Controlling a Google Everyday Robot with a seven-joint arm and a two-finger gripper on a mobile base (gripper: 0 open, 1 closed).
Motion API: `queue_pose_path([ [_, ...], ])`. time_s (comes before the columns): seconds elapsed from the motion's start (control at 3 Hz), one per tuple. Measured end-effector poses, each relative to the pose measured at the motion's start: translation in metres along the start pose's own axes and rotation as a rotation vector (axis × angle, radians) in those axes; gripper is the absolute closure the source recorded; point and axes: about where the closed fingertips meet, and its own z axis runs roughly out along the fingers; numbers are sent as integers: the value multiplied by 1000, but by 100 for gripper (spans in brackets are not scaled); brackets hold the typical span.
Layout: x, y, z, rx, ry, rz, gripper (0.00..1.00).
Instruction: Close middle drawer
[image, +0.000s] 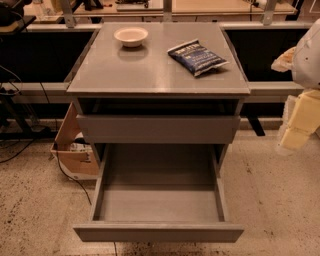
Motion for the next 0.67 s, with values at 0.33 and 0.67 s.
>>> queue_pose_path([
  [0.33, 0, 0, 0, 0, 0, 0, 0],
  [0.67, -5, 3, 15, -1, -24, -1, 0],
])
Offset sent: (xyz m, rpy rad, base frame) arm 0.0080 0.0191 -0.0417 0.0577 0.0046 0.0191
